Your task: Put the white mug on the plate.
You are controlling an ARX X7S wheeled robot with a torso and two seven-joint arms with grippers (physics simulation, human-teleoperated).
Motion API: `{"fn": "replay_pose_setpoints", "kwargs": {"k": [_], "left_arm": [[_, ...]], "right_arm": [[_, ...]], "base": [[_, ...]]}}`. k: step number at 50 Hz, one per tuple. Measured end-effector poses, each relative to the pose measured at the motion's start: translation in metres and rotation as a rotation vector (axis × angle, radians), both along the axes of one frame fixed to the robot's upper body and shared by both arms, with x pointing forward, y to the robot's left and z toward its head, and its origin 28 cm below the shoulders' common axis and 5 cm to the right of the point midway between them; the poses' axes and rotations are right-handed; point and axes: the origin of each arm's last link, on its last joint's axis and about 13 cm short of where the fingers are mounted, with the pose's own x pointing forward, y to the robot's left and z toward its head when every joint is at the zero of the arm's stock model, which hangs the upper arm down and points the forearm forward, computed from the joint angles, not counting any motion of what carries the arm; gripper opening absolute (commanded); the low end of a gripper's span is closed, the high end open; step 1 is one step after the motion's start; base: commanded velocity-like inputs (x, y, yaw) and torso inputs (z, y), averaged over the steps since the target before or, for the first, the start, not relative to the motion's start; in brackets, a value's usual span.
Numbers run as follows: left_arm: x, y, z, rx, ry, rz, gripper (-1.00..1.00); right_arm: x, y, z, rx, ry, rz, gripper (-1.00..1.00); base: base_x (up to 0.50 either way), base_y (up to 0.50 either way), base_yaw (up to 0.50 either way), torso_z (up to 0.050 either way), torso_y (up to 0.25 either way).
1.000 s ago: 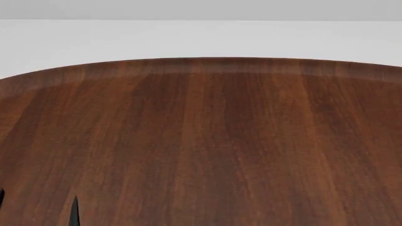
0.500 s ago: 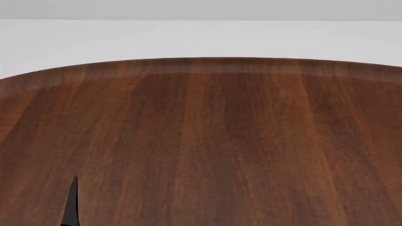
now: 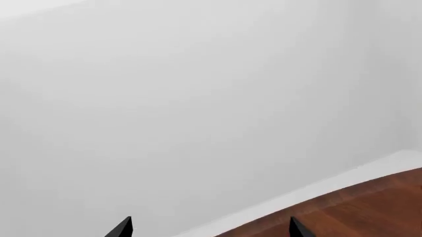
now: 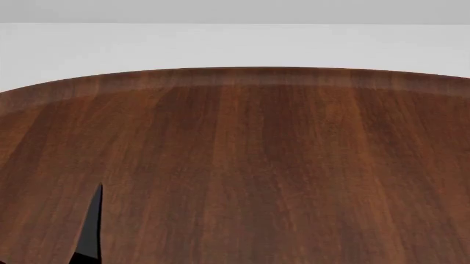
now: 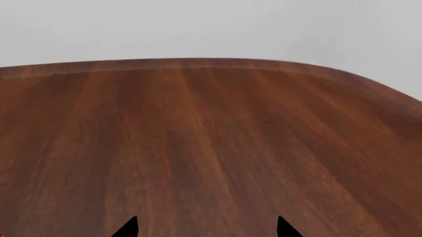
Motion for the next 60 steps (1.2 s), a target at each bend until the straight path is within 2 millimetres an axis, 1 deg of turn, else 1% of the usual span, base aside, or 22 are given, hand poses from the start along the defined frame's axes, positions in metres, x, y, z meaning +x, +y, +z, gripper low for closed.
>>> {"fn": "replay_pose_setpoints", "kwargs": {"k": [12, 28, 50, 60], "left_arm": [[-0.005, 0.0, 0.02, 0.015, -0.046, -0.02, 1.0], [-0.007, 0.006, 0.041, 0.036, -0.089, 0.008, 1.0], [-0.007, 0.01, 0.066, 0.061, -0.148, 0.028, 1.0], [-0.008, 0.01, 0.072, 0.067, -0.166, 0.032, 1.0]], "right_arm": [[0.003, 0.0, 0.003, -0.007, -0.009, 0.003, 1.0], [0.006, 0.001, 0.005, -0.013, -0.018, 0.005, 1.0], [0.011, 0.002, 0.009, -0.025, -0.033, 0.008, 1.0], [0.016, 0.004, 0.013, -0.044, -0.049, 0.004, 1.0]], "base": [[0.0, 0.0, 0.0, 0.0, 0.0], [0.0, 0.0, 0.0, 0.0, 0.0], [0.0, 0.0, 0.0, 0.0, 0.0], [0.0, 0.0, 0.0, 0.0, 0.0]]}}
